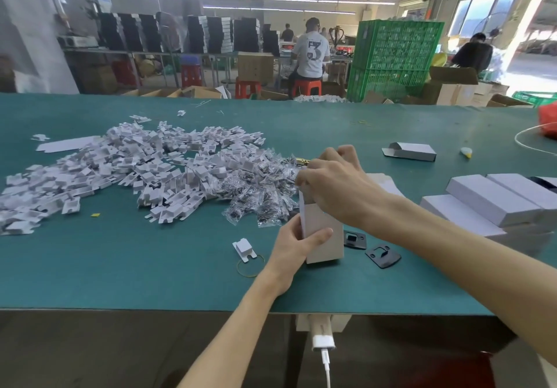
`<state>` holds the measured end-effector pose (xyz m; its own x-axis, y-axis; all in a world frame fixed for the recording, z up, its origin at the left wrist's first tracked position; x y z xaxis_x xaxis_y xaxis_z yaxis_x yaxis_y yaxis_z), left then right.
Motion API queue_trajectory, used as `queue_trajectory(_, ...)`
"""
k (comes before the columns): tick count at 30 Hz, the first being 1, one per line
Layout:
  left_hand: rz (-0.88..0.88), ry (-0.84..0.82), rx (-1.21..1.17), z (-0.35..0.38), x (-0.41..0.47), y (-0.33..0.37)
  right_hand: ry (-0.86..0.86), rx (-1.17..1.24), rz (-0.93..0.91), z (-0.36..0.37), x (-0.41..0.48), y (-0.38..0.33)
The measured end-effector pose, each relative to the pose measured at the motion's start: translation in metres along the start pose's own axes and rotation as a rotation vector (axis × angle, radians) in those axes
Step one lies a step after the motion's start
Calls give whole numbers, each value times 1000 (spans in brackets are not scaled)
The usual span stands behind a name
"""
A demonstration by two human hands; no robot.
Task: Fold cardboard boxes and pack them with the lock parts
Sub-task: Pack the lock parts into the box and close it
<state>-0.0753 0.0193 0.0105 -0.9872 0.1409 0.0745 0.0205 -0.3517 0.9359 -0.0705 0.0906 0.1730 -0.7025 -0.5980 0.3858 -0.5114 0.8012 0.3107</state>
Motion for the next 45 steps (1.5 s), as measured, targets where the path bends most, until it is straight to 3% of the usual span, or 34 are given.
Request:
queue_trajectory(6,12,15,37,-1,0,1,-62,71,-54,13,33,-41)
queue_trajectory(8,12,46,-19,-3,0,1,-12,156,-33,11,38,-37)
queue_trajectory(11,-5,136,-154,-10,2,-3,126,308,142,7,36,1)
queue_trajectory(13,-19,175,-173,-14,4,-6,120,377,342,19,23,42)
queue_trajectory(15,-27,173,-163,-14,6,-7,-74,390,457,49,0,70)
queue_trajectory(18,-26,164,-142,-13,8,-7,-440,415,404,100,-45,73)
queue_trajectory(21,-24,173,-128,-13,9,-8,-556,401,352,124,-72,66)
queue_trajectory(26,-7,174,-109,-11,7,-7,-516,383,294,132,-86,59)
queue_trajectory(34,10,157,-66,-9,4,-4,-415,121,137,114,-83,54)
queue_trajectory(38,16,149,-38,-9,3,-4,-403,133,198,114,-84,62)
queue_trajectory(45,7,130,3,-9,3,-4,-312,356,392,115,-88,81)
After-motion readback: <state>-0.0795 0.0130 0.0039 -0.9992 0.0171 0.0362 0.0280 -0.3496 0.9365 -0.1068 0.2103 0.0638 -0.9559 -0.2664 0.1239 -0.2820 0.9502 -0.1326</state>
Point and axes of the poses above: each hand's wrist, its own x-axis towards the middle knuckle, its own z-axis out of the palm, y = z × x, the point moved 6 cm from there along x, towards the middle knuckle, and after that the axes turned 5 degrees about -x, right-handed, at the moved point
